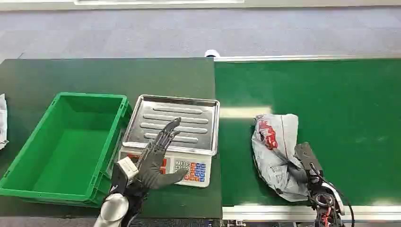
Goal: Moved the parcel from conveyor to table for the left to box.
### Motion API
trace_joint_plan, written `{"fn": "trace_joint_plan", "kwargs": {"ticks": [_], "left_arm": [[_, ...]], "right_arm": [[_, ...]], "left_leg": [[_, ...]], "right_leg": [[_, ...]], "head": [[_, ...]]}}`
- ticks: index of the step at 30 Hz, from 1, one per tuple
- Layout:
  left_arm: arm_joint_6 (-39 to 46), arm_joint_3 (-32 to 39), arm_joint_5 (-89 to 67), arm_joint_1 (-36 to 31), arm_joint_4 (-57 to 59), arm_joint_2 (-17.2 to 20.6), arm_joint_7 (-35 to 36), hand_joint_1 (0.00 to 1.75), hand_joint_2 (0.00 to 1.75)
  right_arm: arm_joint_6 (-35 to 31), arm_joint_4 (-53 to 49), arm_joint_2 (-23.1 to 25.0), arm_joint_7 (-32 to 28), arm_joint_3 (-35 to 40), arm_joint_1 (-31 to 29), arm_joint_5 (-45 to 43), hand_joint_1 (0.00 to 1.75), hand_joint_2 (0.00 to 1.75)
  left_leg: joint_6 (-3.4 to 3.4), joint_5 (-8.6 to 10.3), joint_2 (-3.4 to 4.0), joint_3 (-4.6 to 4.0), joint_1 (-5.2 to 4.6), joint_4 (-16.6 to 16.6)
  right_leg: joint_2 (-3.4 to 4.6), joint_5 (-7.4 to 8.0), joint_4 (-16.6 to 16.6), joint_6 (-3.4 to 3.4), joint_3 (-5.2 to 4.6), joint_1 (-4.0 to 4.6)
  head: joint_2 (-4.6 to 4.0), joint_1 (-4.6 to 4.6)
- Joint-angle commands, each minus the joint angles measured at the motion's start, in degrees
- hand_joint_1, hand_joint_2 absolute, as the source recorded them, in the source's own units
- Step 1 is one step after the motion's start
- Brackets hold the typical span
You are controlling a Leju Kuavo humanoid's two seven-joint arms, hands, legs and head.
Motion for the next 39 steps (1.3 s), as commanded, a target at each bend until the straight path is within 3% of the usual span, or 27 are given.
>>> {"fn": "trace_joint_plan", "kwargs": {"ticks": [1,5,11,13,20,26,31,33,39], "left_arm": [[0.2,1.6,-0.6,1.2,-0.5,0.0,0.3,0.0,1.75],[0.1,1.7,-0.7,1.4,-0.9,0.0,0.3,0.0,1.75],[0.1,1.9,-0.8,1.9,-1.9,-0.1,0.4,0.0,1.75],[0.2,1.8,-0.7,1.9,-1.8,-0.2,0.2,0.0,1.75],[0.2,1.8,-0.7,1.8,-1.8,-0.2,0.2,0.0,1.75],[0.7,0.4,-0.3,-0.3,1.1,0.0,-1.6,0.0,1.75],[1.4,-1.7,1.0,-3.4,4.0,1.2,-2.5,0.0,1.75],[1.2,-2.0,1.2,-4.0,4.4,1.2,-2.5,0.0,1.75],[1.2,-2.2,1.2,-3.8,4.1,1.4,-2.5,0.0,1.75]], "right_arm": [[1.6,-6.2,1.1,0.6,6.3,2.0,-3.5,1.75,1.75],[1.3,-7.3,1.1,-0.7,6.3,2.0,-6.6,1.75,1.75],[-7.2,-10.8,2.0,-5.2,3.8,1.8,-9.7,1.75,1.75],[-11.0,-14.7,3.1,-10.3,2.2,2.8,-13.3,1.75,1.75],[-11.0,-14.9,2.9,-10.3,2.2,2.9,-13.3,1.75,1.75],[-20.1,-26.9,4.9,-26.3,0.4,7.7,-22.3,1.75,1.75],[-17.7,-37.8,3.9,-32.7,6.8,10.1,-22.7,1.75,1.75],[-18.4,-38.6,3.4,-32.7,10.7,8.8,-19.8,1.75,1.75],[-19.3,-37.7,3.1,-32.3,11.6,8.5,-19.5,1.75,1.75]], "left_leg": [[-0.03,0.01,0.11,-0.07,0.04,0.0],[-0.04,0.04,0.12,-0.15,0.05,0.0],[-0.05,0.05,0.11,-0.21,0.05,0.0],[-0.06,0.06,0.11,-0.23,0.06,0.0],[-0.05,0.05,0.08,-0.17,0.08,0.0],[-0.04,0.07,-0.1,-0.21,0.03,0.0],[-0.05,0.05,-0.09,-0.22,0.02,0.0],[-0.05,0.06,-0.02,-0.25,0.01,0.0],[-0.05,0.09,0.14,-0.14,0.08,0.0]], "right_leg": [[0.05,0.03,0.0,-0.07,-0.08,0.05],[0.04,0.07,0.0,-0.09,-0.13,0.05],[0.03,0.08,0.0,-0.1,-0.2,0.04],[0.02,0.09,0.0,-0.11,-0.21,0.05],[0.0,0.08,-0.1,-0.1,-0.14,0.08],[-0.18,0.02,0.0,-0.08,-0.16,0.02],[-0.17,0.01,0.0,-0.09,-0.2,0.0],[-0.1,0.03,0.1,-0.09,-0.26,-0.01],[0.03,0.11,0.0,-0.11,-0.17,0.09]], "head": [[0.0,-0.02],[0.0,0.02],[0.0,0.0],[0.0,0.0],[0.0,0.0],[0.0,0.0],[0.0,0.0],[0.0,0.0],[0.0,0.0]]}}
